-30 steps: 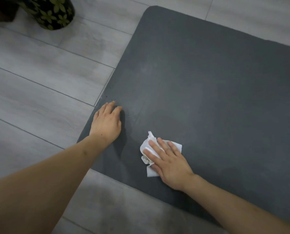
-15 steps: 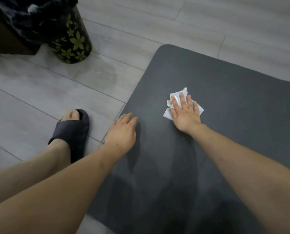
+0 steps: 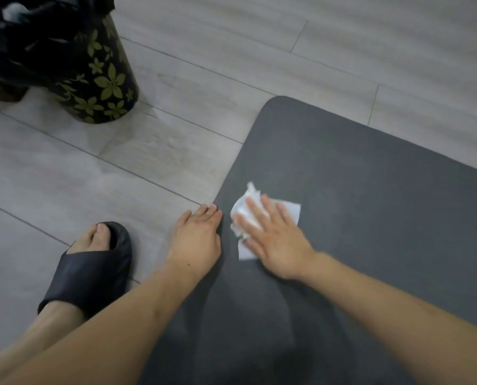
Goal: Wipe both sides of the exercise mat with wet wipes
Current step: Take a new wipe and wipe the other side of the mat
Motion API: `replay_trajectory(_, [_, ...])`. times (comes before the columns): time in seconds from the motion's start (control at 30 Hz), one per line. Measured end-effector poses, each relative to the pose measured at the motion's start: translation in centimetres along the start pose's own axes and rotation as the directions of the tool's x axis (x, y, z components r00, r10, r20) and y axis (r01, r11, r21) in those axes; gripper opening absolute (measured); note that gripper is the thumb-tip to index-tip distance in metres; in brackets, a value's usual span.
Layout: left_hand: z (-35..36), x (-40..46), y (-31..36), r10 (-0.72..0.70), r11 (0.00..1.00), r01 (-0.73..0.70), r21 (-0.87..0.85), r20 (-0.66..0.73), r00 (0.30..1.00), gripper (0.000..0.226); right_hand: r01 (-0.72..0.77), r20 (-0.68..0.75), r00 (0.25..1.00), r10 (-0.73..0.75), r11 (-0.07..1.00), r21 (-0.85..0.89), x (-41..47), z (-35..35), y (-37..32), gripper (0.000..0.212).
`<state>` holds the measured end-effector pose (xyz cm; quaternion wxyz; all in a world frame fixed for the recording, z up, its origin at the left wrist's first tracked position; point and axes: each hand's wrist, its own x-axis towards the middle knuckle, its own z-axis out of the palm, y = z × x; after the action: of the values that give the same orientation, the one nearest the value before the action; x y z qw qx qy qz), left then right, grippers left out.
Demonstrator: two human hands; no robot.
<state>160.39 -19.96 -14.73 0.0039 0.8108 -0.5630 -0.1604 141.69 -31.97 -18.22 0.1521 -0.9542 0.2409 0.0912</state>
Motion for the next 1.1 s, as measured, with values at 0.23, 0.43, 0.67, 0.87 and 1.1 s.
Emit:
replay_trajectory(0.23, [-0.6, 1.6, -0.5, 0.049, 0.993, -0.052, 0.106, 0.033, 0.998, 0.043, -0.165, -0.097, 0.982, 0.161, 0.985, -0.045, 13.1, -5.0, 8.5, 0.059])
replay_trajectory(0.43, [-1.0, 2.7, 0.8, 0.063, 0.977, -0.084, 0.197, 0.113, 0.992, 0.053, -0.449, -0.091, 0.887, 0.453, 0.892, 0.061, 21.5, -9.7, 14.1, 0.059])
replay_trajectory(0.67, [-1.1, 1.4, 0.0, 0.073, 0.986, -0.080, 0.148, 0.057, 0.996, 0.063, 0.074, -0.029, 0.997, -0.075, 0.996, -0.040, 9.5, -2.1, 1.0, 0.060])
replay_trajectory(0.87, [-1.1, 1.6, 0.2, 0.072, 0.977, -0.091, 0.195, 0.100, 0.992, 0.059, -0.191, -0.120, 0.976, 0.179, 0.977, -0.091, 16.0, -6.7, 11.5, 0.069])
replay_trajectory(1.1, [-2.7, 3.0, 1.2, 0.053, 0.949, -0.076, 0.305, 0.081, 0.995, 0.040, -0.367, -0.138, 0.919, 0.369, 0.929, 0.043, 14.6, -7.4, 14.5, 0.059])
